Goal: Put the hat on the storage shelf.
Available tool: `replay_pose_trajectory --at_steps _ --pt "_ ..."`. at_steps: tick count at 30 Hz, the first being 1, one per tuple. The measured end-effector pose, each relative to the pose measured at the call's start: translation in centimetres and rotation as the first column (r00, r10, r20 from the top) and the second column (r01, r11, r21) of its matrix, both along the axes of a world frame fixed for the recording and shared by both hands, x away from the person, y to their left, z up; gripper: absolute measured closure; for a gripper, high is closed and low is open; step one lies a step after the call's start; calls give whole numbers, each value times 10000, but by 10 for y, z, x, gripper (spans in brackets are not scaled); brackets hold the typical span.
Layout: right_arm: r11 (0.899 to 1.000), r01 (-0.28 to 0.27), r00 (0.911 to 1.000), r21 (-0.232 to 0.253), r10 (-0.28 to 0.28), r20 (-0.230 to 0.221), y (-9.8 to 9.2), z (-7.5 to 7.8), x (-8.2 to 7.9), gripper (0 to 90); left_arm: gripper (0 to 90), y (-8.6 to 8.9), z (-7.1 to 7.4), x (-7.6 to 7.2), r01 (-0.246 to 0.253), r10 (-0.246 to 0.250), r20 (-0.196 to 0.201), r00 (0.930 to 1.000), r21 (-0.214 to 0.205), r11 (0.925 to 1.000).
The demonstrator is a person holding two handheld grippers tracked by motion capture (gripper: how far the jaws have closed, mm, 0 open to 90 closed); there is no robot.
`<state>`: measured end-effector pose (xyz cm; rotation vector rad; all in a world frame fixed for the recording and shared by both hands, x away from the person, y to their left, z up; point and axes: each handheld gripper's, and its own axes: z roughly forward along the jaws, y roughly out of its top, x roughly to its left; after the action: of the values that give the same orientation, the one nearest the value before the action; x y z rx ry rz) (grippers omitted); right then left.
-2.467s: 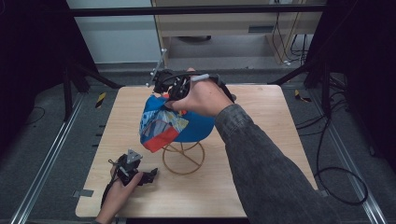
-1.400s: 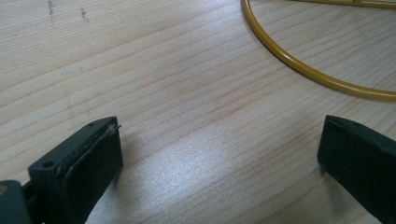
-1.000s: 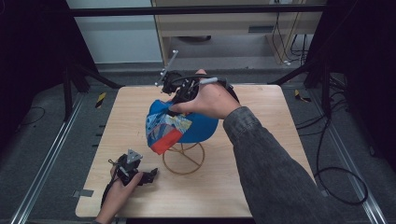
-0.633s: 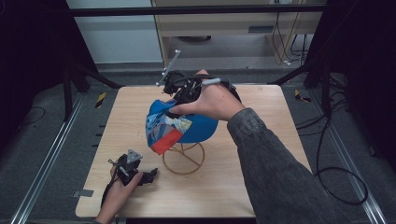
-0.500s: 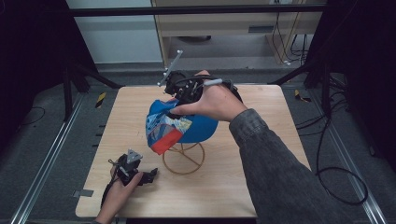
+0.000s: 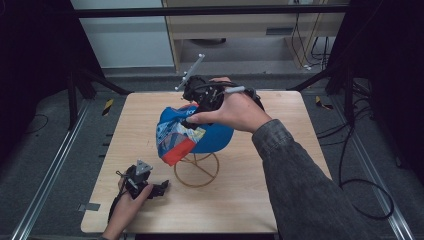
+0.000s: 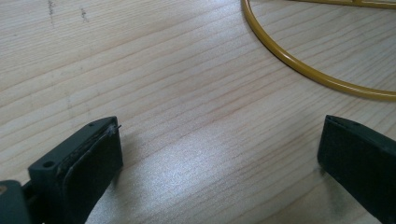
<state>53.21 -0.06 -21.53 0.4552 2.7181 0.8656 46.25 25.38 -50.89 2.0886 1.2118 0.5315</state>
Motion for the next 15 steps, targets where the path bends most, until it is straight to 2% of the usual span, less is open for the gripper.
replay_pose_trajectory --at_steps 4,15 --pt "9999 83 10000 96 -84 49 -3 0 -1 125 0 0 0 0 -2 2 3 10000 -2 10000" --pt "9995 -17 9996 321 7 297 -11 0 -6 83 0 0 0 0 -7 7 3 10000 -6 10000"
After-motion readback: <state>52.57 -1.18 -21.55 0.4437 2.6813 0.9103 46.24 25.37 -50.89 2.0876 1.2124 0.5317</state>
